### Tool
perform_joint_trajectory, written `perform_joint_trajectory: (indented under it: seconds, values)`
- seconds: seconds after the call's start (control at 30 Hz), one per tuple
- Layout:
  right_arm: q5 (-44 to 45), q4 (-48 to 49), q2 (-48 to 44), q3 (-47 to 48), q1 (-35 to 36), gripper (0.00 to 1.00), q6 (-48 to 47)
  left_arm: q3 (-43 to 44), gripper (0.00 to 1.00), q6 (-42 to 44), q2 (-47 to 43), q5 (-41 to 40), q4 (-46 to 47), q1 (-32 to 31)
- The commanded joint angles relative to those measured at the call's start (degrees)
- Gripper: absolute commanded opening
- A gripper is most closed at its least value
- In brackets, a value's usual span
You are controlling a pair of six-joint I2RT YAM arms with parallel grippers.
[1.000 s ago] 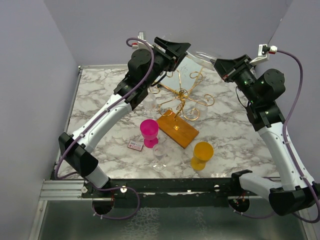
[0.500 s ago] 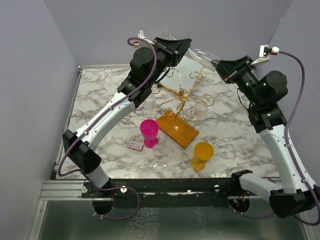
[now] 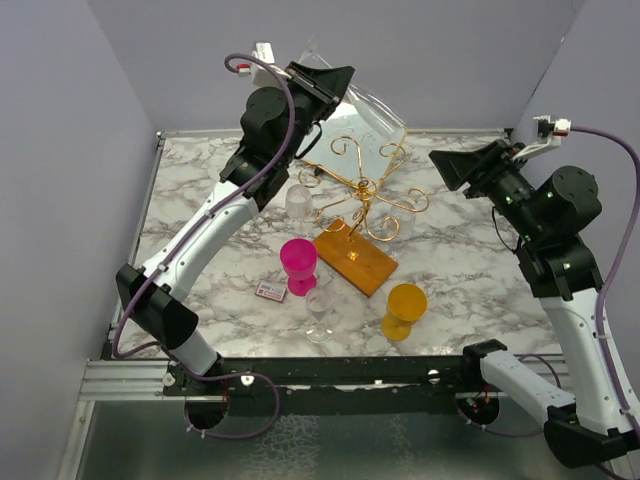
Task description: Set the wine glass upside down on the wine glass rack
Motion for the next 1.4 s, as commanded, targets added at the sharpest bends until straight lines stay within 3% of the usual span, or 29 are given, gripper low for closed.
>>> perform_joint_trajectory:
  seconds: [0.0, 0.1, 0.23, 0.53, 0.67, 0.93, 1.37]
  values:
    - [5.3, -14.9, 1.4, 5.6, 0.3, 0.59, -8.4, 2.6, 0.00, 21.7, -4.5, 3.9, 2.9, 0.8]
    - [2.6, -22.9, 6.5, 13.8, 0.3, 0.61, -9.7, 3.3, 0.00, 35.1, -5.3, 7.4, 1.5, 0.8]
    - [-8.3, -29.5, 13.5, 24.7, 0.3, 0.61, -7.9, 4.1, 0.00, 47.5, -5.5, 10.2, -0.2, 0.8]
    - [-23.3, -20.0, 19.1, 33.6, 0.3, 0.62, 6.2, 3.5, 0.00, 62.2, -4.3, 16.9, 3.1, 0.8]
    - [-23.0, -10.3, 19.1, 31.5, 0.3, 0.62, 13.9, 2.6, 0.00, 65.8, -3.7, 20.2, 5.4, 0.8]
    - [-15.2, -8.3, 23.9, 33.7, 0.4, 0.62, 18.7, -0.5, 0.00, 72.1, -3.5, 31.5, 7.3, 0.8]
    - [-17.6, 0.4, 28.9, 35.4, 1.4, 0.57, 25.3, -0.9, 0.00, 78.0, -1.3, 31.7, 5.5, 0.8]
